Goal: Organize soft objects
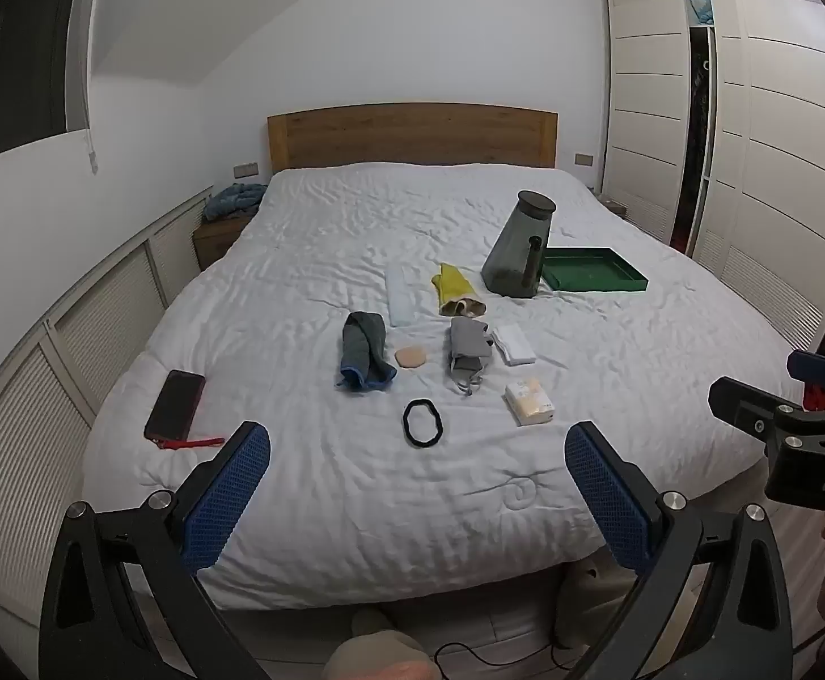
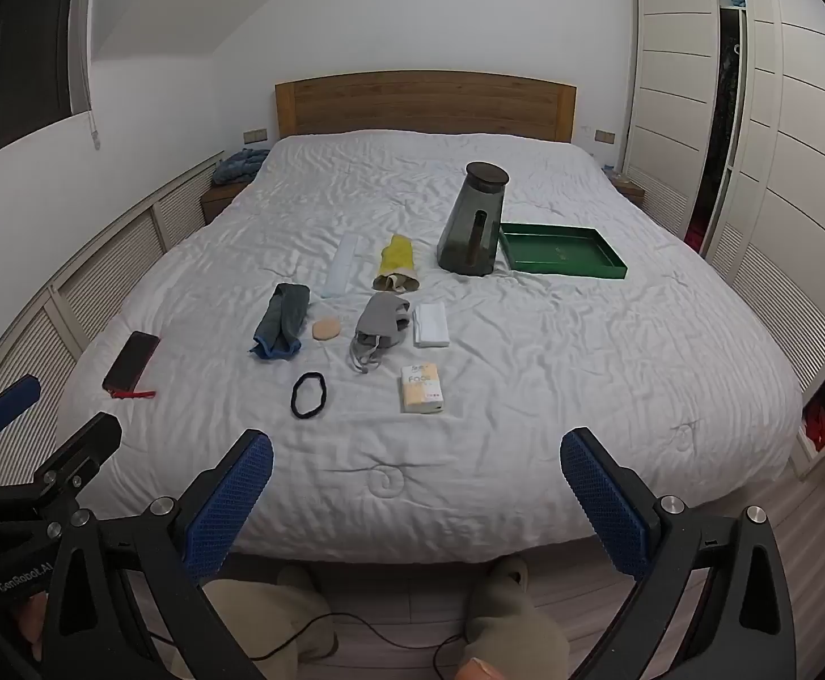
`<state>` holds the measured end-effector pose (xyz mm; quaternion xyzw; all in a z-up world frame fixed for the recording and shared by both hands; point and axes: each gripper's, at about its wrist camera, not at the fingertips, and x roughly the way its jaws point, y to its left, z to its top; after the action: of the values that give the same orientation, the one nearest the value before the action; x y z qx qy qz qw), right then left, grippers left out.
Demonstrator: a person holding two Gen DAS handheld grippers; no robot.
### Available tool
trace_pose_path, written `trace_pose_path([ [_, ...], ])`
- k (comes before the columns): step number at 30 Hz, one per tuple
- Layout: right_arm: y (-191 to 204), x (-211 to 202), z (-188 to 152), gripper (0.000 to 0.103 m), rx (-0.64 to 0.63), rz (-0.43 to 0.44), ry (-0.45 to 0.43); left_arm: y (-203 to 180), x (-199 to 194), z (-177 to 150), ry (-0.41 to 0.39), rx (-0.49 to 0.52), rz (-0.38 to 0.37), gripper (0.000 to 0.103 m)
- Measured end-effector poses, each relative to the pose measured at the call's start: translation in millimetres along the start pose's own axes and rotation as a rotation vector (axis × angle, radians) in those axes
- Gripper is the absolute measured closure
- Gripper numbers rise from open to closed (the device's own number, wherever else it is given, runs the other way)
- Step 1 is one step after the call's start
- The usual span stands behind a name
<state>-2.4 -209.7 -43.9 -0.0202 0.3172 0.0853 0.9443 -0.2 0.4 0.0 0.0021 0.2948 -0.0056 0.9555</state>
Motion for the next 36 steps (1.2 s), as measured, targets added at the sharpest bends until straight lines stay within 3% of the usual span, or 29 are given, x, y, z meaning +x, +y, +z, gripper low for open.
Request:
trace_pose_path([
  [36, 5.0, -2.7, 5.4, 0.000, -0.015, -0.010, -0.001, -1.3, -1.5, -5.1, 0.005, 0.004, 0.008, 0.001],
])
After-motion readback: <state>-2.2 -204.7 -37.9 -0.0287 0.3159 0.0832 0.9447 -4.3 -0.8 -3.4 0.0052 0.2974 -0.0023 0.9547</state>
